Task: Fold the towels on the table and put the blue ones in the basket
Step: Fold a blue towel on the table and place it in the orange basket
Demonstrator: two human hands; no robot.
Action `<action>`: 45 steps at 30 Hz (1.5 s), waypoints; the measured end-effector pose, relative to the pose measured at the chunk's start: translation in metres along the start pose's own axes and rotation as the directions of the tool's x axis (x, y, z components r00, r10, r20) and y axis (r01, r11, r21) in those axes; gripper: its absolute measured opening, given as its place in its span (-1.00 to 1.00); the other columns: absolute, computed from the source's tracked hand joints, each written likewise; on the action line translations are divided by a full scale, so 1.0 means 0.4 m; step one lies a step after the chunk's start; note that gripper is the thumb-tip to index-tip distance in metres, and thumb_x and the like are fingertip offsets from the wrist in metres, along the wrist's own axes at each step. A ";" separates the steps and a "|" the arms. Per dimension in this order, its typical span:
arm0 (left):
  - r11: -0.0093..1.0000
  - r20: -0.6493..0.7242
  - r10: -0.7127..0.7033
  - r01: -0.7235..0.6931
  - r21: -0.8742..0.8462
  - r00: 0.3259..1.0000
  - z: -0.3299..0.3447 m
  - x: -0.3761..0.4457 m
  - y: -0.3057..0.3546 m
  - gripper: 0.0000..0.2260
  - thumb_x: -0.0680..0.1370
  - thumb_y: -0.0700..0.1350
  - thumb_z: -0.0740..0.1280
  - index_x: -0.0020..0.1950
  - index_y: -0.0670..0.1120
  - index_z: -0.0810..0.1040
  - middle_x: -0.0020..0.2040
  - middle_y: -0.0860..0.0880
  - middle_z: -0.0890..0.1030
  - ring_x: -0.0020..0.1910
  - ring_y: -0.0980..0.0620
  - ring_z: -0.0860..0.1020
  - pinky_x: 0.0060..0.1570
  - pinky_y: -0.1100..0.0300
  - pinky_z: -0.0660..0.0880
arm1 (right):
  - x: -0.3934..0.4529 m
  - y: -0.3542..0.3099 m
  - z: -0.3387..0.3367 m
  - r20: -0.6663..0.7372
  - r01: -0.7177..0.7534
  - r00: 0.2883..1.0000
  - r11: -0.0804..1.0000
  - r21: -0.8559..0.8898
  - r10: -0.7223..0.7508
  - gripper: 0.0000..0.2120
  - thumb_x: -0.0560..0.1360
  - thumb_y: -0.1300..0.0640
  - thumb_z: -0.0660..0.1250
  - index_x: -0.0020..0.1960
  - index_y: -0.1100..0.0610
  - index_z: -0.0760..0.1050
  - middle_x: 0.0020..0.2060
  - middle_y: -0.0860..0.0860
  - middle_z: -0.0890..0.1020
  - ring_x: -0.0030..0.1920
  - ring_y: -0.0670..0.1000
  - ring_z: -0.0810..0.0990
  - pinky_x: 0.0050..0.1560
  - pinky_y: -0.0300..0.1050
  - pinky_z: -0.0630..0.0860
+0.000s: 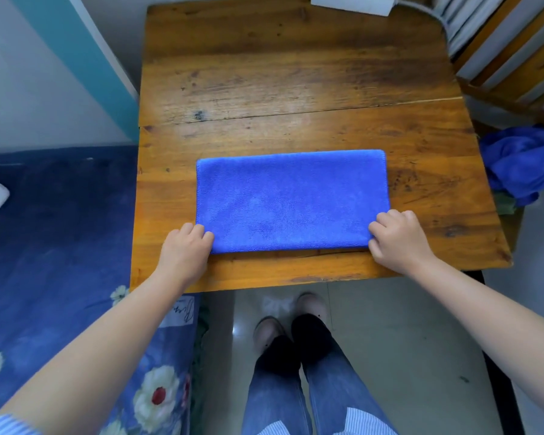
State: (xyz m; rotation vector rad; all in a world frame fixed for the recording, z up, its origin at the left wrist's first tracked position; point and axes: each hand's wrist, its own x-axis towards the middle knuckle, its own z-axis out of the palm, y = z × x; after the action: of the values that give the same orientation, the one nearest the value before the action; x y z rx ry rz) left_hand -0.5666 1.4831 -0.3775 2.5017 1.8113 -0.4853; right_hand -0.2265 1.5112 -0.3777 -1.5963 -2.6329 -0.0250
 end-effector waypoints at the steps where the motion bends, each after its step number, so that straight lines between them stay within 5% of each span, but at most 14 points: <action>1: 0.999 -0.080 0.017 -0.020 -0.030 0.997 -0.016 0.011 0.006 -0.75 0.02 -0.41 0.47 -0.42 -0.22 0.49 -0.45 -0.17 0.50 -0.46 -0.13 0.51 -0.56 0.25 0.31 | 0.019 -0.007 -0.003 -0.026 -0.016 1.000 1.000 0.026 0.017 -0.75 0.23 0.22 0.05 -0.51 0.26 0.43 -0.57 0.13 0.45 -0.54 0.13 0.47 -0.49 -0.15 0.36; 4: 0.982 -0.219 -0.027 -0.015 -0.187 0.975 -0.049 0.079 0.043 -0.79 0.06 -0.44 0.43 -0.40 -0.26 0.51 -0.40 -0.21 0.55 -0.44 -0.14 0.55 -0.61 0.22 0.40 | 0.107 -0.051 -0.004 -0.091 -0.044 0.994 0.993 0.114 0.055 -0.82 0.25 0.33 0.21 -0.30 0.33 0.58 -0.39 0.23 0.59 -0.36 0.22 0.60 -0.36 -0.04 0.51; 6: 0.933 -0.212 -0.146 0.063 -0.355 0.966 -0.052 0.146 0.086 -0.76 0.27 -0.39 0.41 -0.08 -0.31 0.58 -0.01 -0.31 0.59 -0.03 -0.22 0.59 -0.27 0.08 0.53 | 0.171 -0.094 0.013 -0.036 -0.076 0.996 0.982 0.171 0.083 -0.69 0.29 0.38 0.27 0.01 0.36 0.58 -0.06 0.33 0.62 0.00 0.32 0.60 -0.02 0.15 0.52; 8: 0.869 -0.068 -0.240 0.183 -0.460 0.968 -0.045 0.207 0.119 -0.63 0.53 -0.26 0.16 0.35 -0.24 0.35 0.44 -0.21 0.27 0.45 -0.12 0.22 0.27 0.05 0.27 | 0.230 -0.129 0.040 0.152 -0.168 0.979 0.961 0.221 0.137 -0.56 0.46 0.31 0.18 0.34 0.27 0.35 0.35 0.25 0.37 0.40 0.24 0.27 0.39 0.14 0.17; 10: 0.863 -0.012 -0.242 0.209 -0.459 0.970 -0.024 0.252 0.144 -0.58 0.61 -0.15 0.02 0.48 -0.14 0.14 0.53 -0.09 0.06 0.52 -0.04 -0.02 0.40 0.09 0.03 | 0.270 -0.149 0.074 0.229 -0.226 0.957 0.955 0.193 0.180 -0.52 0.55 0.21 0.07 0.46 0.13 0.15 0.49 0.09 0.12 0.50 0.10 0.00 0.46 0.09 -0.10; 17: 0.937 0.031 -0.124 0.128 -0.324 0.992 0.057 0.303 0.110 -0.50 0.59 0.14 0.00 0.51 0.10 -0.02 0.55 0.05 -0.08 0.52 -0.01 -0.15 0.44 -0.02 -0.21 | 0.298 -0.112 0.149 0.310 -0.174 0.941 0.980 0.095 0.137 -0.53 0.60 -0.03 -0.03 0.49 -0.09 -0.02 0.52 -0.07 -0.05 0.51 0.01 -0.12 0.46 0.06 -0.23; 24: 0.934 0.045 -0.202 0.206 -0.293 0.978 0.077 0.288 0.003 -0.45 0.51 0.27 -0.12 0.49 0.16 0.05 0.54 0.03 0.00 0.52 -0.09 -0.10 0.44 -0.03 -0.16 | 0.288 -0.009 0.143 0.311 -0.275 0.919 0.960 0.057 0.244 -0.50 0.58 -0.08 0.01 0.49 -0.06 0.00 0.52 -0.04 -0.01 0.51 0.03 -0.09 0.44 -0.01 -0.23; 30: 0.876 0.124 -0.343 0.365 -0.316 0.931 0.085 0.251 -0.075 -0.50 0.59 0.14 0.02 0.51 0.08 0.01 0.55 0.00 -0.05 0.52 -0.08 -0.09 0.44 -0.05 -0.07 | 0.261 0.104 0.121 0.335 -0.422 0.858 0.906 0.027 0.389 -0.48 0.58 -0.07 0.01 0.49 0.02 0.00 0.52 0.00 0.01 0.51 0.06 -0.09 0.46 0.05 -0.15; 34: 0.857 0.026 -0.400 0.384 -0.344 0.916 0.064 0.218 -0.034 -0.46 0.59 0.10 0.07 0.51 -0.05 0.04 0.54 -0.12 -0.05 0.52 -0.12 -0.13 0.43 -0.09 -0.15 | 0.229 0.070 0.093 0.260 -0.549 0.811 0.835 0.035 0.523 -0.46 0.58 -0.05 0.03 0.49 0.09 0.01 0.51 0.11 -0.04 0.51 0.13 -0.14 0.46 0.12 -0.19; 39: 0.848 0.013 -0.333 0.306 -0.432 0.943 0.080 0.126 0.118 -0.46 0.56 0.10 0.15 0.49 -0.08 0.15 0.52 -0.15 0.05 0.51 -0.18 -0.05 0.44 -0.12 -0.11 | 0.140 -0.155 0.095 0.252 -0.356 0.918 0.917 0.181 0.306 -0.42 0.48 -0.08 0.04 0.46 0.08 0.13 0.49 0.11 0.07 0.50 0.18 -0.03 0.43 0.19 -0.18; 45: 0.830 0.070 -0.374 0.368 -0.419 0.925 0.112 0.084 0.131 -0.47 0.52 0.18 0.10 0.46 0.03 0.20 0.52 -0.12 0.10 0.50 -0.25 -0.03 0.41 -0.20 -0.09 | 0.073 -0.175 0.139 0.315 -0.346 0.903 0.930 0.128 0.292 -0.48 0.56 -0.07 0.11 0.47 0.00 0.09 0.50 0.02 0.05 0.51 0.12 -0.05 0.45 0.13 -0.19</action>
State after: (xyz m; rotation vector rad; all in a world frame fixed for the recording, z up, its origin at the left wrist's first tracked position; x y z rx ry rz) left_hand -0.5191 1.4882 -0.4376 1.8786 2.1389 -0.0517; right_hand -0.3045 1.5072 -0.4300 -2.0790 -2.4298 0.4890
